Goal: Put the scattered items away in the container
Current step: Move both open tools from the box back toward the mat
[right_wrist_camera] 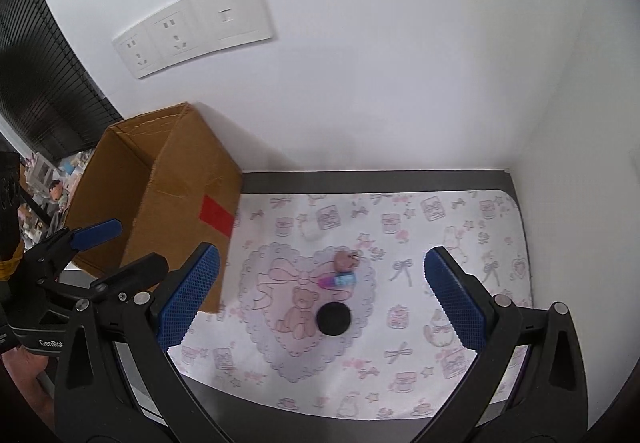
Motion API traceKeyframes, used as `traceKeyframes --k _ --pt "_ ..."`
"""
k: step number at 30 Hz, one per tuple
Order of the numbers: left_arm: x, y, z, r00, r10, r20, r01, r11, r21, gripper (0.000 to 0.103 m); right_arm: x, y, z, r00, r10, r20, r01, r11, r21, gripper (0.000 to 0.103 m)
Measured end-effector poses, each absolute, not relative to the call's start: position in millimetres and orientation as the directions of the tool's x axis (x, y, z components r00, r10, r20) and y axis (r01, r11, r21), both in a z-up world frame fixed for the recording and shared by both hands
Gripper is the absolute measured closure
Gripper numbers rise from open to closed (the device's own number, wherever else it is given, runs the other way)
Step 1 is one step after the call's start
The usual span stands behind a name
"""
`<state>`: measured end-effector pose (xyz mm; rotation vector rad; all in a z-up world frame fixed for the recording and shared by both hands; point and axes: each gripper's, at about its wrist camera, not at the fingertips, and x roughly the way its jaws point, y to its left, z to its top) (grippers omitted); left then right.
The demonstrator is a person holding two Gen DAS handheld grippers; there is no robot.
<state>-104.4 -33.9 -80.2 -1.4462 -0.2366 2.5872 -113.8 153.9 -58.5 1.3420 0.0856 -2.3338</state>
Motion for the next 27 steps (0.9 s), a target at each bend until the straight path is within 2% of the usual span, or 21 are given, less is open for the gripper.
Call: traceKeyframes --k 12,27 --pt "-116 12 -109 -0.45 0.197 -0.871 -0.017 -0.977 -0.212 0.001 -146 187 -81 -0.364 -0.359 -0.86 0.457 -0.873 0.171 0.0" --pt "-128 56 -181 -0.326 0.179 -0.928 0.093 -0.971 -0.22 0.001 -190 193 -147 -0.2 -0.35 -0.915 0.552 -0.812 0.19 0.0"
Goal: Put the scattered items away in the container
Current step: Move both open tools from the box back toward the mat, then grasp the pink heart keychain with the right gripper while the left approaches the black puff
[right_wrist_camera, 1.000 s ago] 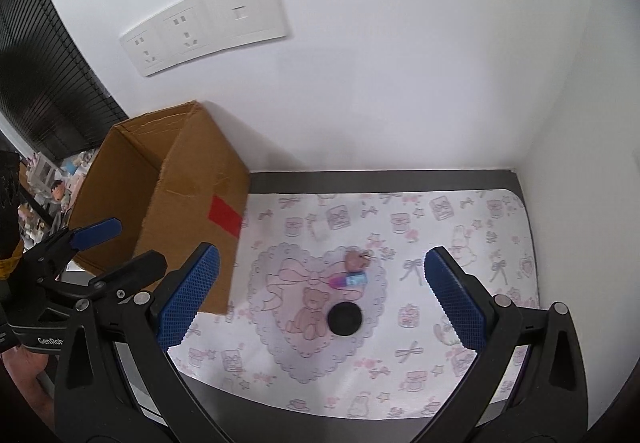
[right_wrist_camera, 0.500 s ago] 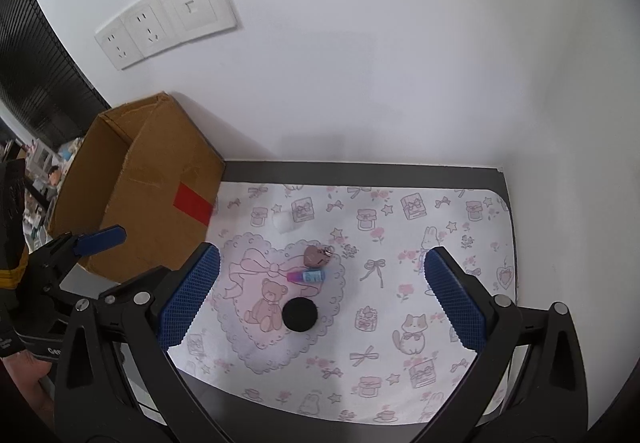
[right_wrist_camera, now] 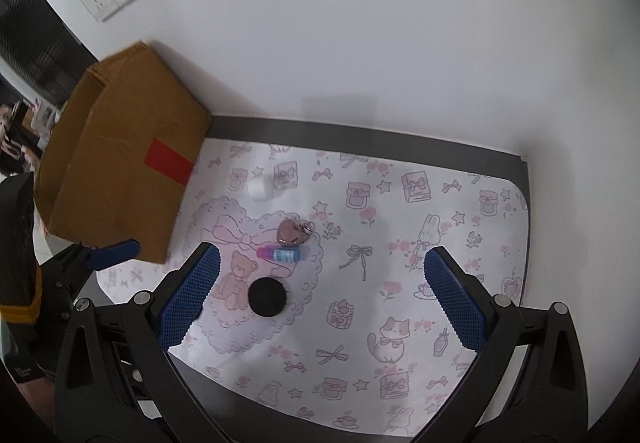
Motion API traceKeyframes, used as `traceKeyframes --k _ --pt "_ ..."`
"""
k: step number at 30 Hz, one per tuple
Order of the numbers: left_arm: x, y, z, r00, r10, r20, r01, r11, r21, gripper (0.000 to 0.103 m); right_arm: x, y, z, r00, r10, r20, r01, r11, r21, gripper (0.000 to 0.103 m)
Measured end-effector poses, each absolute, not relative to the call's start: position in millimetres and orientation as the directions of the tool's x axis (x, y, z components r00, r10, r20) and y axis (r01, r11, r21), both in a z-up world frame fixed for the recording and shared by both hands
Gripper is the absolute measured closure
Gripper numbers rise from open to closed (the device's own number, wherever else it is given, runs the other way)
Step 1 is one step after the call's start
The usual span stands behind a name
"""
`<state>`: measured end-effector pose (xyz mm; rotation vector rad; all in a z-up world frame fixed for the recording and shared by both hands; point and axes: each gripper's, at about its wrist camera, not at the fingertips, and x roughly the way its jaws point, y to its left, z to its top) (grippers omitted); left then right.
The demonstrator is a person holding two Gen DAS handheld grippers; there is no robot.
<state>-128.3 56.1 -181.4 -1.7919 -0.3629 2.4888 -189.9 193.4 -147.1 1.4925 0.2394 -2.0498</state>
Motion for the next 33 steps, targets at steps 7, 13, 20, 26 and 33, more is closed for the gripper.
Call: traceKeyframes --k 7,13,20,26,33 --pt "-131 59 -234 -0.278 0.184 -0.943 0.176 -0.955 -0.238 0.001 -201 175 -192 -0.113 -0.328 -0.938 0.608 -0.769 0.196 0.006" --pt "-131 60 -272 -0.23 0.186 -0.955 0.252 -0.937 -0.243 0.001 -209 156 -236 -0.018 -0.321 -0.947 0.65 -0.724 0.232 0.019" --pt "-128 65 -303 -0.212 0.193 -0.958 0.297 -0.921 -0.251 0.012 -212 138 -277 0.062 -0.305 -0.95 0.685 -0.68 0.263 0.032" --pt "-126 65 -313 -0.203 0.175 -0.963 0.316 -0.92 -0.234 0.021 -210 120 -297 0.091 -0.287 -0.954 0.718 -0.645 0.263 0.049" --pt "-121 67 -325 -0.176 0.185 -0.967 0.32 -0.918 -0.234 0.021 -206 100 -310 0.094 -0.271 -0.958 0.755 -0.607 0.246 0.052"
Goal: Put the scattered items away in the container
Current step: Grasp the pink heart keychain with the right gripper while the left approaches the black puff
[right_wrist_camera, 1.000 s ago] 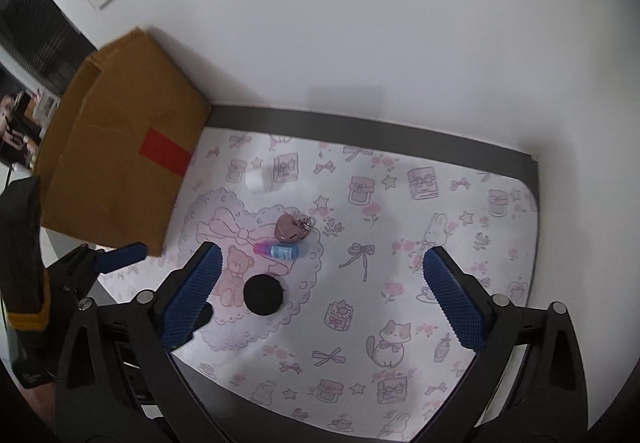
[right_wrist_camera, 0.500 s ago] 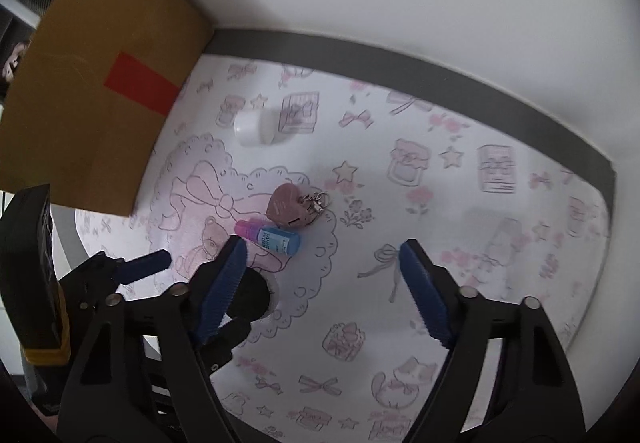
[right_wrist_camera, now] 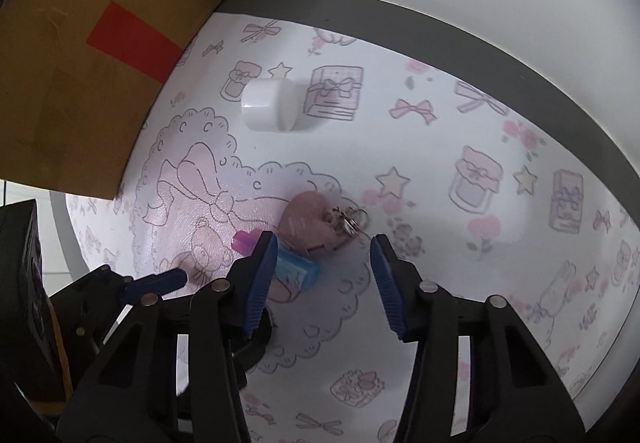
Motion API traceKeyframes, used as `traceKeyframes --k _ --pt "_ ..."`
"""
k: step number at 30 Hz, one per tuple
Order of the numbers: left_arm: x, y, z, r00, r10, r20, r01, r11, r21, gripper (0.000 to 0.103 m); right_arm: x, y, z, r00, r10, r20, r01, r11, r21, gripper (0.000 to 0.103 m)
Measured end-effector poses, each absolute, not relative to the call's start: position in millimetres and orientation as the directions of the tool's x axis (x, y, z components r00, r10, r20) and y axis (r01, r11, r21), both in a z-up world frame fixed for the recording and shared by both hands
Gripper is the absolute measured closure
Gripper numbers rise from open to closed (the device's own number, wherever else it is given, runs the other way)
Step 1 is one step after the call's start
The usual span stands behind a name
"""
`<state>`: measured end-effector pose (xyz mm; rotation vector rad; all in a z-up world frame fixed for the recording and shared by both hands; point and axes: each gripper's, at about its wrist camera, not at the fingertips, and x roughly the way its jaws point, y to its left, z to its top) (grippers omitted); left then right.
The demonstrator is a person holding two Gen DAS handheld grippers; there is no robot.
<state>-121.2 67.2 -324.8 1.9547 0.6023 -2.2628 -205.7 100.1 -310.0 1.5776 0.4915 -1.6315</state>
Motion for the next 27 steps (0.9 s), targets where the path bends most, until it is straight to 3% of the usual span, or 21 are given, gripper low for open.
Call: traceKeyframes --k 7,9,14,23,27 --pt "-118 72 -322 -0.194 0.169 -0.966 0.305 -0.926 -0.223 0.022 -200 84 -319 0.055 -0.228 -0.972 0.794 -0.581 0.181 0.057" --pt "-117 72 -321 -0.197 0.166 -0.966 0.301 -0.928 -0.221 0.024 -199 82 -319 0.048 -0.219 -0.975 0.8 -0.576 0.169 0.067" --pt "-114 64 -317 -0.205 0.159 -0.966 0.32 -0.922 -0.22 0.053 -199 84 -320 0.068 -0.219 -0.973 0.795 -0.578 0.185 0.067" --pt "-118 64 -307 -0.22 0.219 -0.951 0.294 -0.914 -0.278 0.083 -208 100 -314 0.063 -0.243 -0.968 0.756 -0.622 0.205 0.067" --pt "-120 62 -293 -0.239 0.233 -0.943 0.276 -0.914 -0.296 0.091 -208 106 -309 0.063 -0.252 -0.966 0.742 -0.635 0.214 0.067"
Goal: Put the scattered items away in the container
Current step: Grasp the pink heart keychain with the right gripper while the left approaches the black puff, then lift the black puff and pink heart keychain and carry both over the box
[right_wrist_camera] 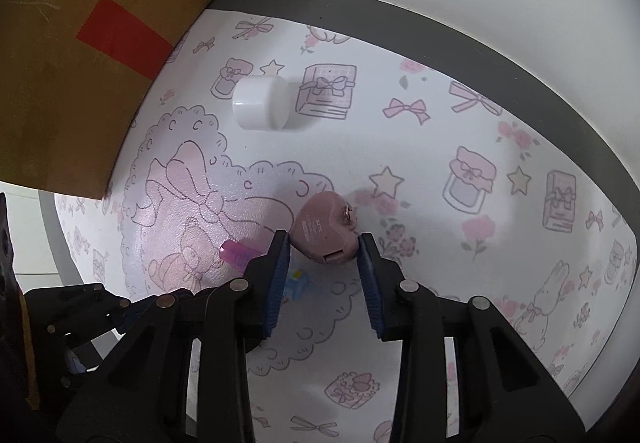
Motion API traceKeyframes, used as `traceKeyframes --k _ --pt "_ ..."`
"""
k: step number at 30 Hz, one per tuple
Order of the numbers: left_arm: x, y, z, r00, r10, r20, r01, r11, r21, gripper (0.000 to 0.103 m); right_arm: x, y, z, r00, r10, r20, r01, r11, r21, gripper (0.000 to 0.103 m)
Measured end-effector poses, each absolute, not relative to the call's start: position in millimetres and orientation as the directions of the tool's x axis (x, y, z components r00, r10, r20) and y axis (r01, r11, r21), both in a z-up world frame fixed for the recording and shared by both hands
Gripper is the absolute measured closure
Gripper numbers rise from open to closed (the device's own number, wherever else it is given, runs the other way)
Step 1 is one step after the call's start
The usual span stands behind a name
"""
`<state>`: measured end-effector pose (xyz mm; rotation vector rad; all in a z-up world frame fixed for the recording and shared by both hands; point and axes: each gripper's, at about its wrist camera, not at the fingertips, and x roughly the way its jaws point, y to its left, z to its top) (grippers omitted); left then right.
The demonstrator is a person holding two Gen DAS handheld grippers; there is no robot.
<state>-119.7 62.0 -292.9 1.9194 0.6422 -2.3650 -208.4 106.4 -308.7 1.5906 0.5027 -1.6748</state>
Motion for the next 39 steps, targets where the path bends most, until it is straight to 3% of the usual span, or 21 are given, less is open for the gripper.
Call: traceKeyframes --k 10,39 --pt "-117 56 -270 -0.261 0.273 -0.926 0.234 -0.913 -0.335 0.098 -200 127 -277 0.034 -0.285 -0.958 0.696 -0.681 0.227 0.067" --pt "-100 18 -160 -0.392 0.274 -0.878 0.016 -0.952 -0.305 0.098 -141 122 -165 -0.16 -0.344 -0.925 0.574 -0.795 0.196 0.067"
